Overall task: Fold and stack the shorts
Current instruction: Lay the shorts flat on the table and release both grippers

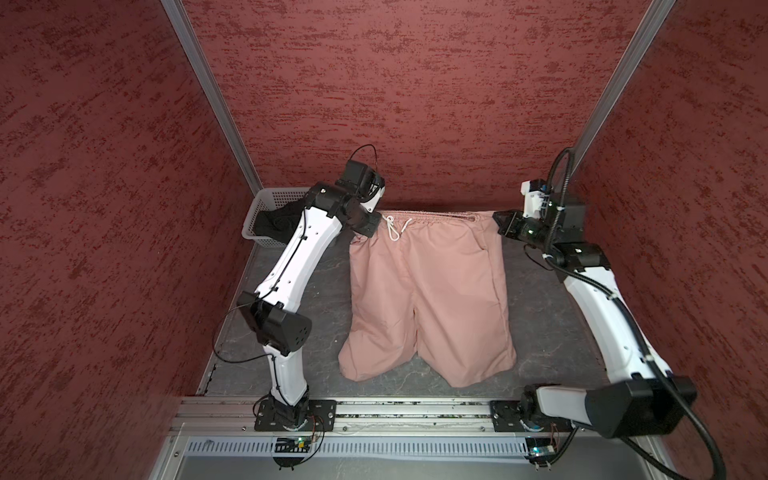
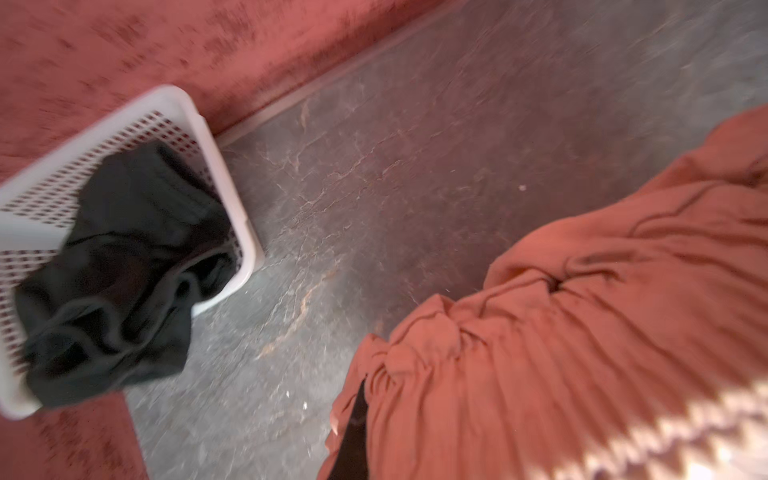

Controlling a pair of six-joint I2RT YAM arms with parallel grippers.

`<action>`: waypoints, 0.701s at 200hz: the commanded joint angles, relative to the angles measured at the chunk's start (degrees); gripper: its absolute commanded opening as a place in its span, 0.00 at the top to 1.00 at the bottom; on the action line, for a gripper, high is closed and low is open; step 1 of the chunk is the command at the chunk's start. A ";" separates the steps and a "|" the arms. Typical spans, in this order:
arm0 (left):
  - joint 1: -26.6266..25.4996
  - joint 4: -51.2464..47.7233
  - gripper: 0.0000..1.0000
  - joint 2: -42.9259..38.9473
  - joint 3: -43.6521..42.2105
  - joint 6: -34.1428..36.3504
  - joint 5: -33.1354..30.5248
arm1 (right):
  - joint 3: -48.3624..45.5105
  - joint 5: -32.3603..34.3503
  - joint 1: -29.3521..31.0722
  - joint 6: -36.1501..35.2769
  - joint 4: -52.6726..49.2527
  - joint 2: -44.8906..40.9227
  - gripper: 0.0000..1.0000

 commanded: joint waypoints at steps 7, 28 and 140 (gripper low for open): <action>4.70 3.16 1.00 13.19 8.14 3.23 -2.15 | 0.40 3.62 -1.81 0.22 15.87 9.14 1.00; 6.46 6.88 1.00 22.45 15.02 3.69 -0.36 | 3.68 3.65 -1.80 -0.52 19.26 19.55 1.00; 12.96 18.55 0.01 26.07 18.70 -2.67 5.35 | 25.71 1.71 -1.91 1.20 21.40 43.13 0.28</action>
